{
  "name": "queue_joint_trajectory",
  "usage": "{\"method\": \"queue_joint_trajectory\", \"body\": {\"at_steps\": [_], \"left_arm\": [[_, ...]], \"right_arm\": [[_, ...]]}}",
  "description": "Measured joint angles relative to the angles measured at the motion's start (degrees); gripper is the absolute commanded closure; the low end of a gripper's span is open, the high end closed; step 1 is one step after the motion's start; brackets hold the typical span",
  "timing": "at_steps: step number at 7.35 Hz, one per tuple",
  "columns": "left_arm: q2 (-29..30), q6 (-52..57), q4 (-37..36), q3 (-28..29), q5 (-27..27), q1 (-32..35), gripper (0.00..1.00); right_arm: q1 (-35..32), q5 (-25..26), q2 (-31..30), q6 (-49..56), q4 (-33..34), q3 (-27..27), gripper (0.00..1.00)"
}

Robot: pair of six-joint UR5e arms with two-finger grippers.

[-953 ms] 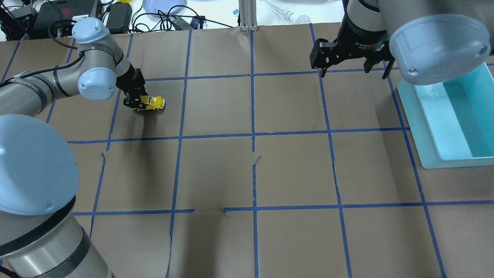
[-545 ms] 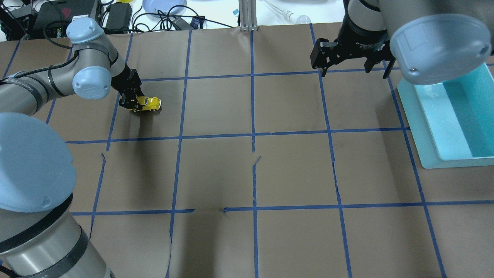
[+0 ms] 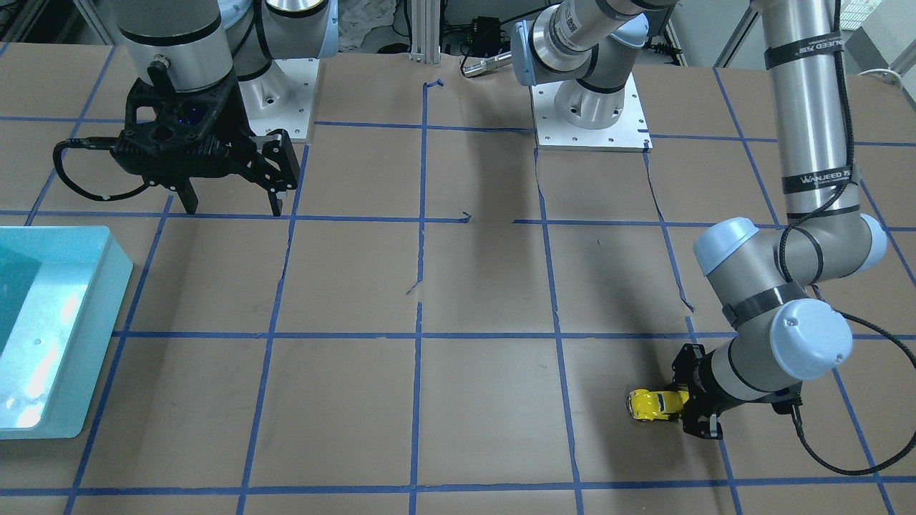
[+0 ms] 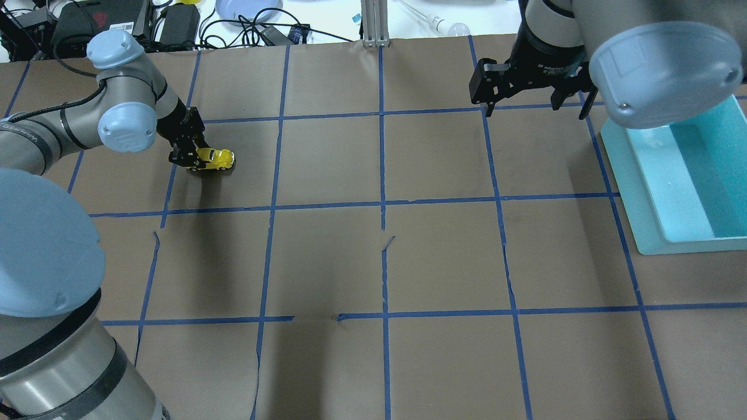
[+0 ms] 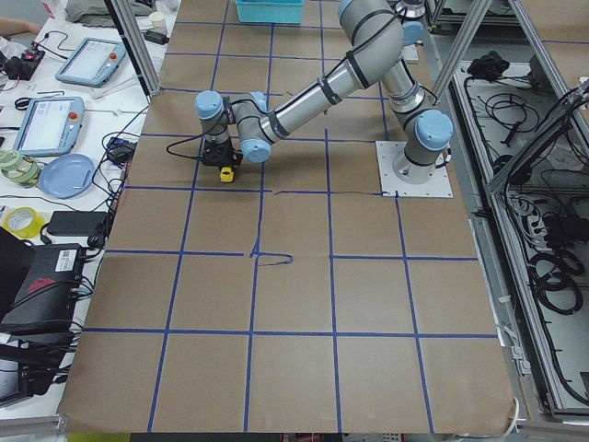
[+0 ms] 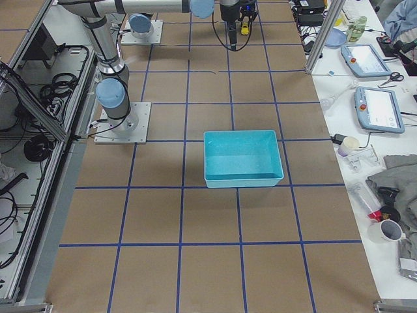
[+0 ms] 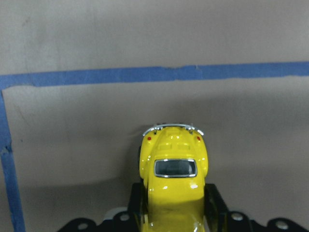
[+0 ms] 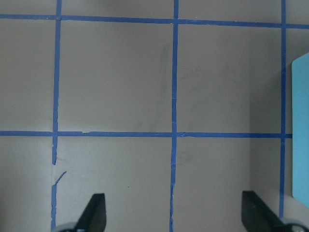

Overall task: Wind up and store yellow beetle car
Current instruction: 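Open the left gripper and lift it off the car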

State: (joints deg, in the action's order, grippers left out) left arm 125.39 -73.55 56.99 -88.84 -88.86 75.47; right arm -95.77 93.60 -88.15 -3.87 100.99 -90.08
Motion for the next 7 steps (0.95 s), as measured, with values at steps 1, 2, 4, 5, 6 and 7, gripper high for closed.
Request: {"method": "queue_joint_trajectory", "body": {"at_steps": [1, 2, 4, 5, 6, 7], "left_arm": [[-0.1, -0.4, -0.5, 0.2, -0.1, 0.0, 0.13], [-0.7, -0.6, -0.7, 0.5, -0.4, 0.2, 0.13], [-2.2, -0.6, -0.4, 0.8, -0.5, 0.5, 0.13], [-3.4, 1.0, 0.3, 0.8, -0.6, 0.9, 0.05], [-4.9, 6.2, 1.4, 0.9, -0.6, 1.6, 0.00], [-7.0, 14.5, 3.4, 1.0, -1.2, 2.3, 0.00]], "right_arm": [[0.0, 0.0, 0.0, 0.0, 0.0, 0.0, 0.00], [0.0, 0.0, 0.0, 0.0, 0.0, 0.0, 0.00], [0.0, 0.0, 0.0, 0.0, 0.0, 0.0, 0.00], [0.0, 0.0, 0.0, 0.0, 0.0, 0.0, 0.00], [0.0, -0.1, 0.0, 0.0, 0.0, 0.0, 0.00], [0.0, -0.1, 0.0, 0.0, 0.0, 0.0, 0.00]]}}
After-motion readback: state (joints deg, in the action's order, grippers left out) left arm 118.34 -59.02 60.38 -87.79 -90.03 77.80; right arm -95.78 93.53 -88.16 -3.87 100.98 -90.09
